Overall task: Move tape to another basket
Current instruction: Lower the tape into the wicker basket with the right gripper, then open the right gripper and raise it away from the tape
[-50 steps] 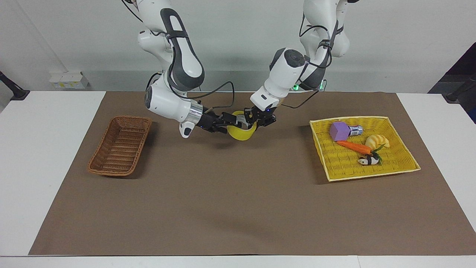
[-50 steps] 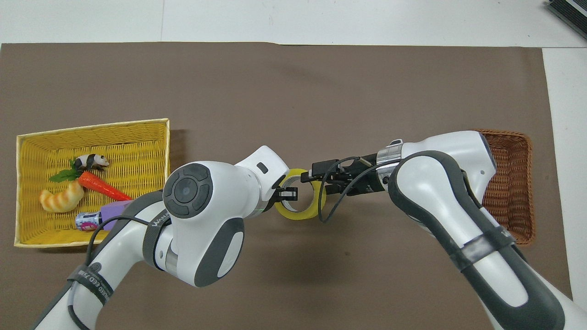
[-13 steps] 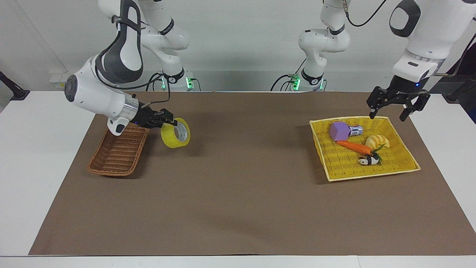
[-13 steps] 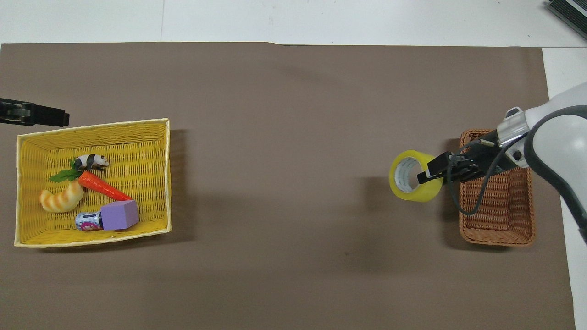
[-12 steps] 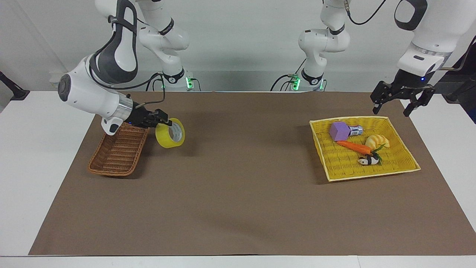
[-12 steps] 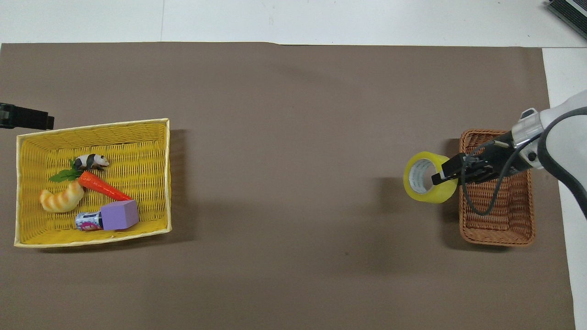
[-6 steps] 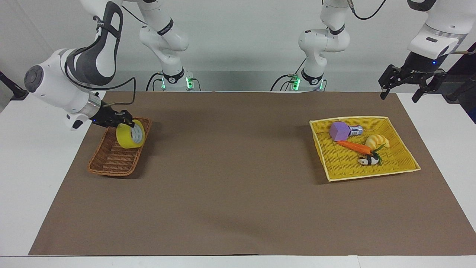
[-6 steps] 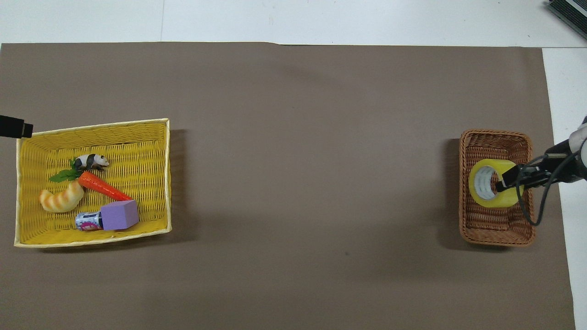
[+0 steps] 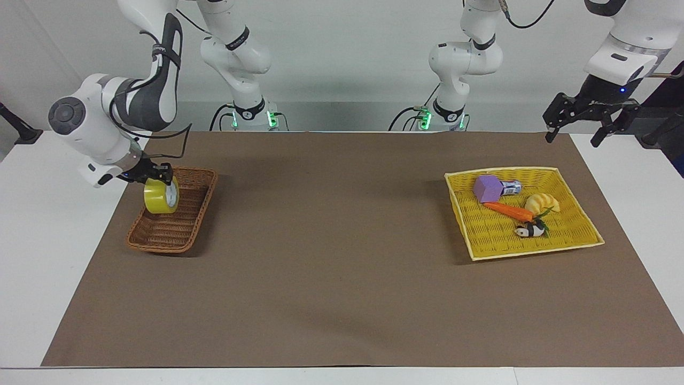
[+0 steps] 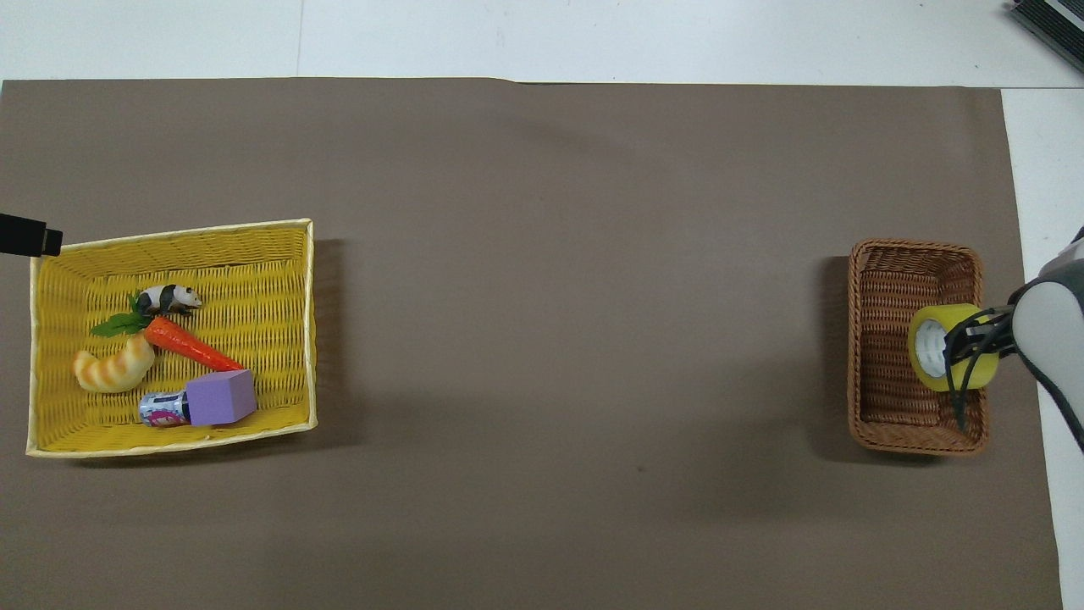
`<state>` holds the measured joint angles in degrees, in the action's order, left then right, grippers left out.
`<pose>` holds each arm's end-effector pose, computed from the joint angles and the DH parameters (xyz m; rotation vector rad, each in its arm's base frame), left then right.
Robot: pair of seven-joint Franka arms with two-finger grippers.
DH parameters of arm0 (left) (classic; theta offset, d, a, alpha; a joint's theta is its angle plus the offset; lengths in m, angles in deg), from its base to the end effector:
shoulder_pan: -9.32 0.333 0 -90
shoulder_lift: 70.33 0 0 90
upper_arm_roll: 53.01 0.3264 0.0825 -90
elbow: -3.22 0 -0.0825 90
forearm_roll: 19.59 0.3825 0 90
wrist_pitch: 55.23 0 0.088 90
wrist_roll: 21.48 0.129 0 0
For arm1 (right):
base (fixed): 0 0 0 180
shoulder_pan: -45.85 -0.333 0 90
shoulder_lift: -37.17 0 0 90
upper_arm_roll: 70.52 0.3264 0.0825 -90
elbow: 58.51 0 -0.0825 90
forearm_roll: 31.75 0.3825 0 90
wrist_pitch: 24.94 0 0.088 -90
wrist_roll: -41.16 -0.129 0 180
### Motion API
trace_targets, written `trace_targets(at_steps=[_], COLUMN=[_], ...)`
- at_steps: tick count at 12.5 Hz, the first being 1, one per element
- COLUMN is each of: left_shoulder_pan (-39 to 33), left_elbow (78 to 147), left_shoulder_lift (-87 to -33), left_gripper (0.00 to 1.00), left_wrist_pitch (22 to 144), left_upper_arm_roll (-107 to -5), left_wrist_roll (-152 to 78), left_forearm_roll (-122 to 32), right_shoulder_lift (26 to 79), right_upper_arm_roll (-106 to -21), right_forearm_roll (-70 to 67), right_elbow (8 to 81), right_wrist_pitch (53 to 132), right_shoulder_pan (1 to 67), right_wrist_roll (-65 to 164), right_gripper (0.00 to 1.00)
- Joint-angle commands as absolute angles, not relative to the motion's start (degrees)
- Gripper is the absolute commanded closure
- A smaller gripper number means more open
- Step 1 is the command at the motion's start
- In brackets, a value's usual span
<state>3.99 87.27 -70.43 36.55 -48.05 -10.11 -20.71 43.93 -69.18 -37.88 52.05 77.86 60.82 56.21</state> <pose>0.5583 -0.0060 0.6661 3.1111 -0.3210 0.2160 0.5329 -0.1412 0.3987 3.0798 0.0955 -0.4177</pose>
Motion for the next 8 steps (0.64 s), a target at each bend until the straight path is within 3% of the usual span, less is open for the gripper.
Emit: trace_targets(at_steps=[1, 2, 3, 8], left_shoulder_pan=[4.5, 4.5, 4.5, 4.5], left_elbow=[86.7, 86.7, 86.7, 86.7], left_shoulder_lift=[-70.5, -70.5, -70.5, -70.5], left_gripper=[0.0, 0.0, 0.0, 0.0], left_wrist_pitch=[35.4, 35.4, 35.4, 35.4], left_upper_arm_roll=[-48.4, -48.4, -48.4, -48.4], left_wrist_roll=[-9.8, -9.8, -9.8, -9.8], left_forearm_roll=[-19.8, -19.8, -19.8, -19.8], right_shoulder_lift=[40.5, 40.7, 41.2, 44.6], right_upper_arm_roll=[-68.9, -68.9, -68.8, -67.6], right_forearm_roll=[-39.5, -39.5, -39.5, -38.8], right_elbow=[56.4, 55.9, 54.7, 47.2], right_wrist_pitch=[79.8, 79.3, 79.0, 79.7], right_shoulder_pan=[60.6, 60.5, 60.5, 57.9], right_wrist_roll=[54.8, 54.7, 55.6, 55.0], right_gripper=[0.63, 0.07, 0.0, 0.0])
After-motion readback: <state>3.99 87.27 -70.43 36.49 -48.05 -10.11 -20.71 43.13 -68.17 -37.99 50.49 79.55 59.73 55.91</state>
